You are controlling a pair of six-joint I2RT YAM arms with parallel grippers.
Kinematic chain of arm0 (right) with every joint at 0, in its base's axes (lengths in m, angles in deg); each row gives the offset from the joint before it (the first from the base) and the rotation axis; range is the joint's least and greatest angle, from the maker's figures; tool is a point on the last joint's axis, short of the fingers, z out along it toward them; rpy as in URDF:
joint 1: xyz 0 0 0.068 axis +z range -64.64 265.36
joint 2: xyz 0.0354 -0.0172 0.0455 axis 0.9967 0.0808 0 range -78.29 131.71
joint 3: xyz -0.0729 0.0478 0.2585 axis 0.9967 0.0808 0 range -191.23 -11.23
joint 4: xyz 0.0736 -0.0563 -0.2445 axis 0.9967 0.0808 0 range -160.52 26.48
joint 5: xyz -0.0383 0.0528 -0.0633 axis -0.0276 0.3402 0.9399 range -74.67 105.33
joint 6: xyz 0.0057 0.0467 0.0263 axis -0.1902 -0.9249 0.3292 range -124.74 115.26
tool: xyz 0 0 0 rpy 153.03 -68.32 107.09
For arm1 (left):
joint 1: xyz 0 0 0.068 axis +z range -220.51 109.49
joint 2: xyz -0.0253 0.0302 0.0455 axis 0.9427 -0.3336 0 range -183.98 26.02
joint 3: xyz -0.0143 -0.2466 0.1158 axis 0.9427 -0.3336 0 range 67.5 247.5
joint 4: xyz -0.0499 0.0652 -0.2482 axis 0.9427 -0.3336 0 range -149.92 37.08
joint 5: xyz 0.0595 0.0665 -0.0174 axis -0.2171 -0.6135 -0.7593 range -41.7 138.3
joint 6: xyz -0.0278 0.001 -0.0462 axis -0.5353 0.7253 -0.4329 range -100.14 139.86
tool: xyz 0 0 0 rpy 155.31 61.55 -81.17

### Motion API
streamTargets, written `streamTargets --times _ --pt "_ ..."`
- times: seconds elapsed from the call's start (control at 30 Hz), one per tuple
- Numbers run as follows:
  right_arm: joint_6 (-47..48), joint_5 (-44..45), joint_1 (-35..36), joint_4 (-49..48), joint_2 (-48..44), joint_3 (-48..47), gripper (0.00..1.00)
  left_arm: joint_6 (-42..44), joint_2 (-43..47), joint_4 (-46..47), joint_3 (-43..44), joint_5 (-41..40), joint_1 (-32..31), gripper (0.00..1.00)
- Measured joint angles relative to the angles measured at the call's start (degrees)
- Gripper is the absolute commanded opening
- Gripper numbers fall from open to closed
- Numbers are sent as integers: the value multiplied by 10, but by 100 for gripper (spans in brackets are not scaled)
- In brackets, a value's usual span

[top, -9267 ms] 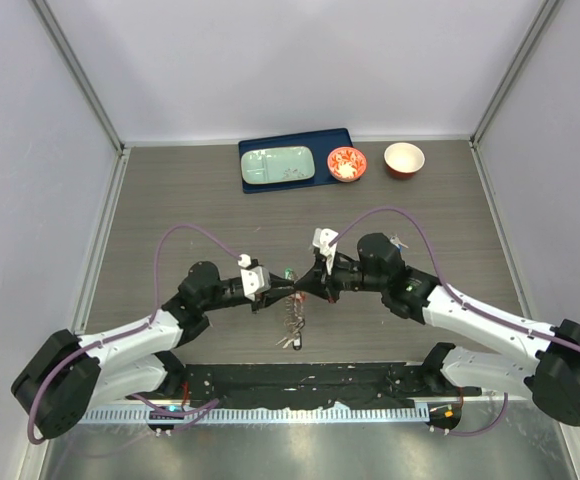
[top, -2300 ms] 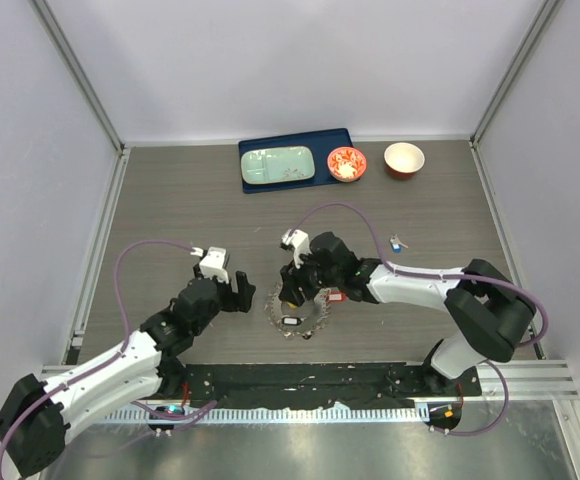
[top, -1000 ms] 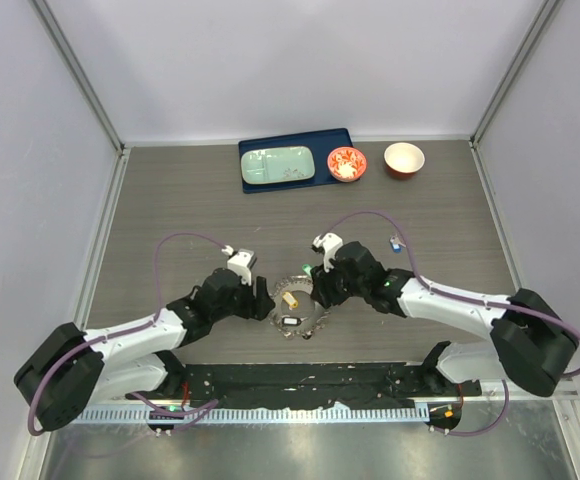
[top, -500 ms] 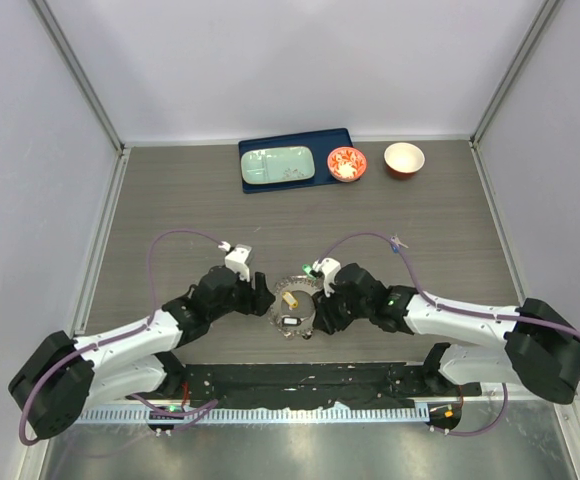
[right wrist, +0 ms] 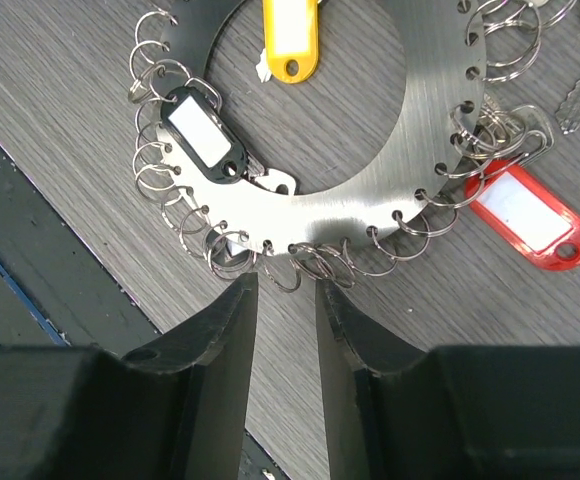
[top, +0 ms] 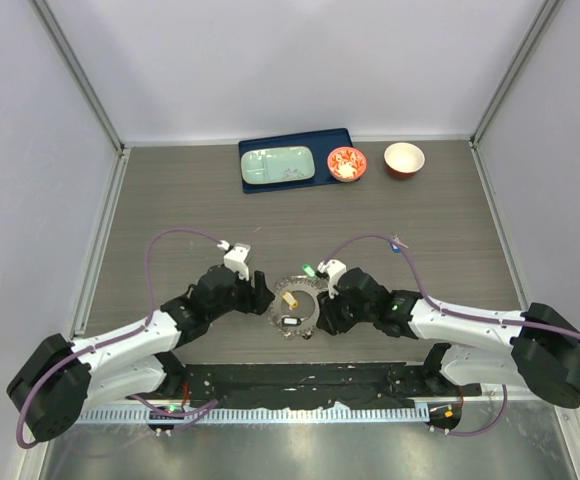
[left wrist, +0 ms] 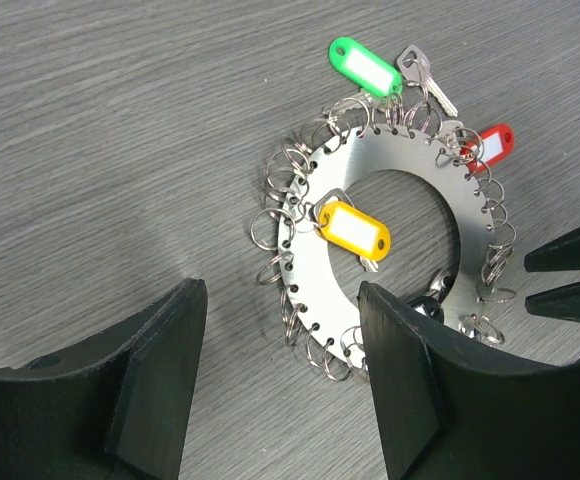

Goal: Put the keys on the keyring

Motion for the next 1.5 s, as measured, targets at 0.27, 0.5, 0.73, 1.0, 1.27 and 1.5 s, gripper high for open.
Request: streamTargets --times 0.27,0.5,0.73,1.0,1.27,1.5 --pt "0 -10 4 -9 17 4 36 6 -1 0 4 0 0 66" --pt "0 -12 10 -18 35 4 36 8 -5 0 4 0 0 66" --pt "0 -11 10 -23 48 4 31 8 -5 0 4 0 0 66" --pt "2 -9 10 -24 54 5 10 9 0 0 4 0 0 66" --pt "18 -8 11 -23 49 3 1 28 38 -7 4 0 0 66" --pt "92 7 11 25 38 -56 1 72 122 -8 -2 -7 0 66"
